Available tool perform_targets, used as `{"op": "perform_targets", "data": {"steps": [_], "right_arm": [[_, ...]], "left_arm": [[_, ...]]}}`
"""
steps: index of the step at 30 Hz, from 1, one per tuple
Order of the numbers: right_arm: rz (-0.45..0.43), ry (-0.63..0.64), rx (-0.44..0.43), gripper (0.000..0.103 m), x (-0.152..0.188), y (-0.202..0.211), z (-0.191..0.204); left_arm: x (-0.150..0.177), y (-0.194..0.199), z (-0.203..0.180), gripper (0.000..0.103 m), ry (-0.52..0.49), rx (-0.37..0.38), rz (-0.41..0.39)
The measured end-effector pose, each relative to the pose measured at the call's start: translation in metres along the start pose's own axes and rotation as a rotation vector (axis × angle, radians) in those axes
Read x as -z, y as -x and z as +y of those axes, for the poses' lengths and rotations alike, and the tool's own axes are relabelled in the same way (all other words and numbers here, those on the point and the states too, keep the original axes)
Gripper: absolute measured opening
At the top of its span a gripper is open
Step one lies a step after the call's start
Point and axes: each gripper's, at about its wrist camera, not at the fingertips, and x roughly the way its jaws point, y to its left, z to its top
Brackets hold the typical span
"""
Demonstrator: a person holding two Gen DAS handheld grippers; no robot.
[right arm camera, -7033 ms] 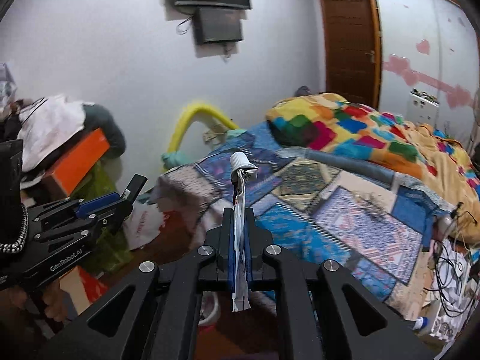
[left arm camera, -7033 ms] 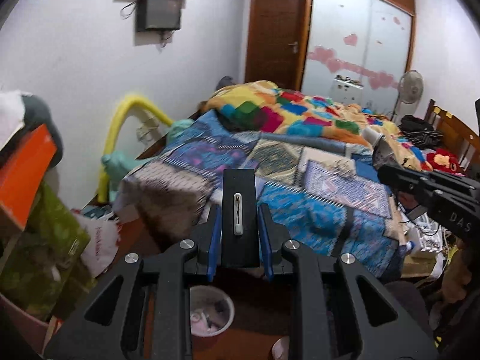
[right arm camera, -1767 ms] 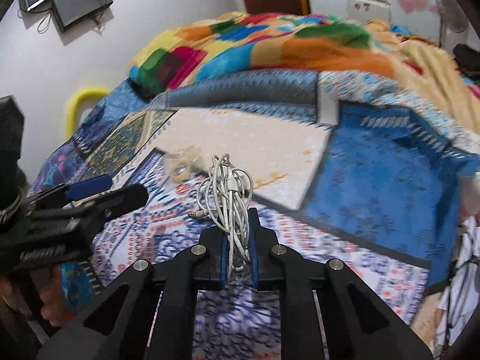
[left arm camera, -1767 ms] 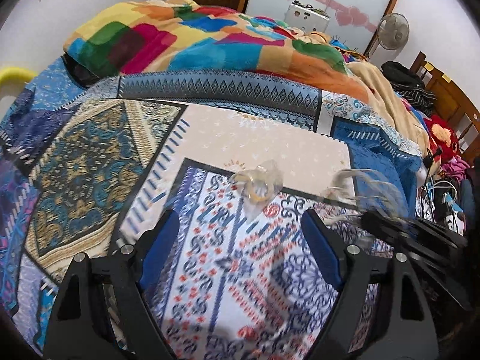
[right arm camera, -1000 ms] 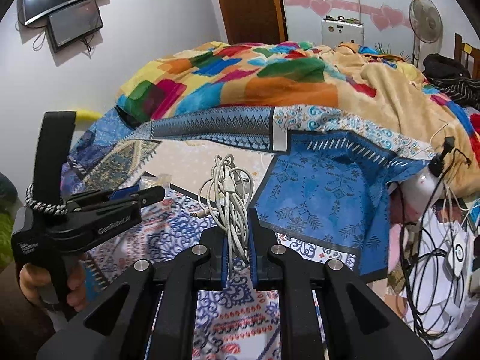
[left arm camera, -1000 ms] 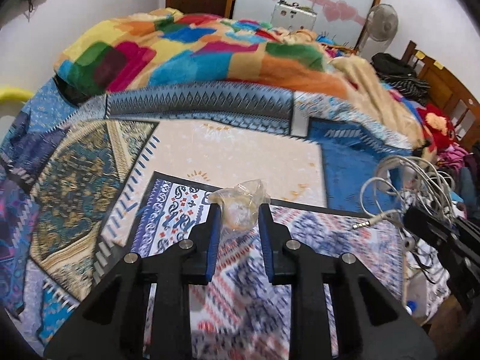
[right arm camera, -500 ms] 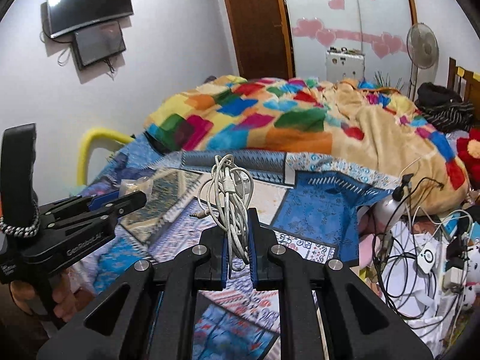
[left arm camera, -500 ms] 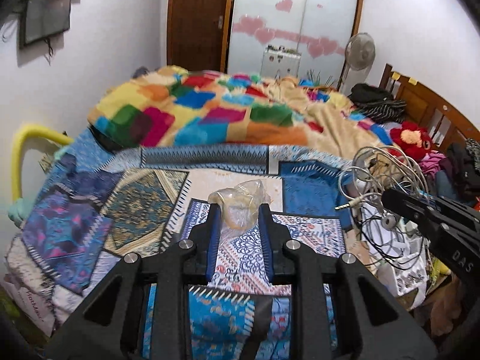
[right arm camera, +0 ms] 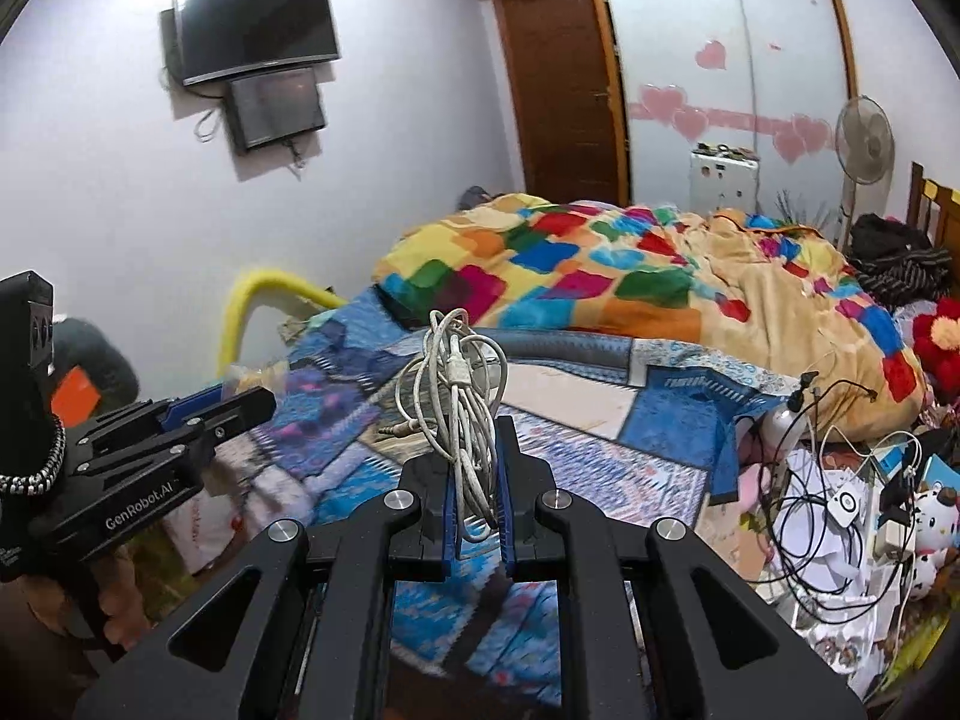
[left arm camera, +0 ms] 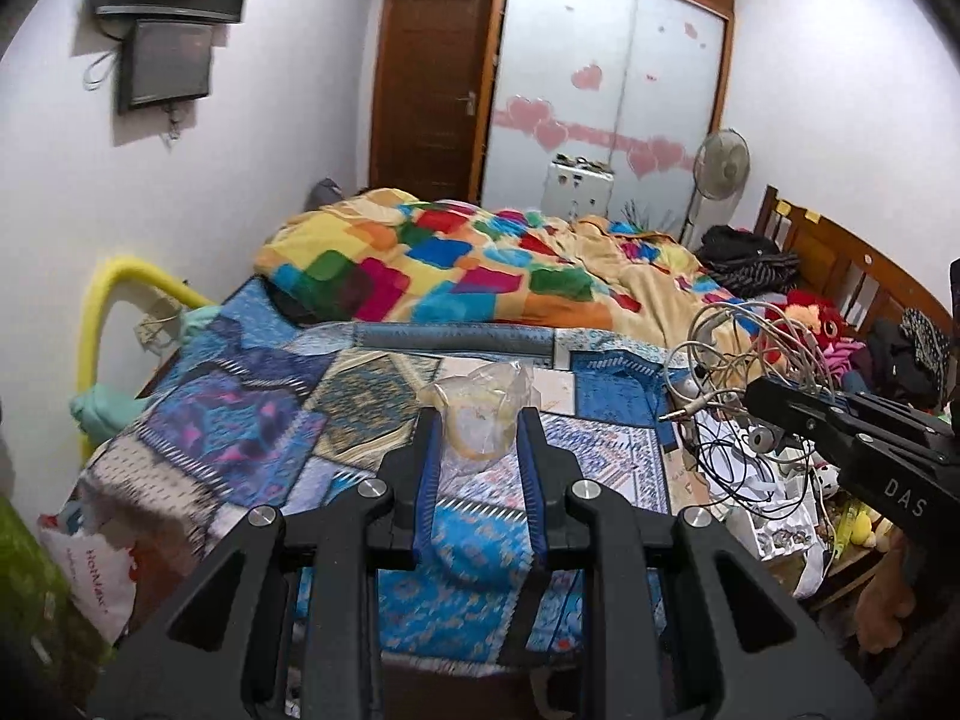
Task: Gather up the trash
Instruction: 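Carry the cable bundle and plastic bag with both tools over the bin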
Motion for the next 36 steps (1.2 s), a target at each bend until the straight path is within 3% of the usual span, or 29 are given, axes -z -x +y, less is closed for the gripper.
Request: {"op": "perform_targets", "data": {"steps": [10,17,26,36], "right_arm": [[0.007,0.083,-0.076,0.01,0.031,0.03,0.078],[0.064,0.155,-0.148,0.01,0.063,0.027,0.135],[0.161,0.259,-0.219,0.01,0.107,0.001,0.196],[0.339,0.335,-0.277,0.01,0.155,-0.054,0.247]], "left_arm": [[0.042,0.086,0.056,0.024,0.017,-0.094,-0.026],[0.091,0.123,0.095,0.024,0.061,-0.152,0.014],[0.156,0.142,0.154,0.024,0.171,-0.221,0.102],[0.216,0.136,0.219,0.024,0.303,-0.309,0.199]]}}
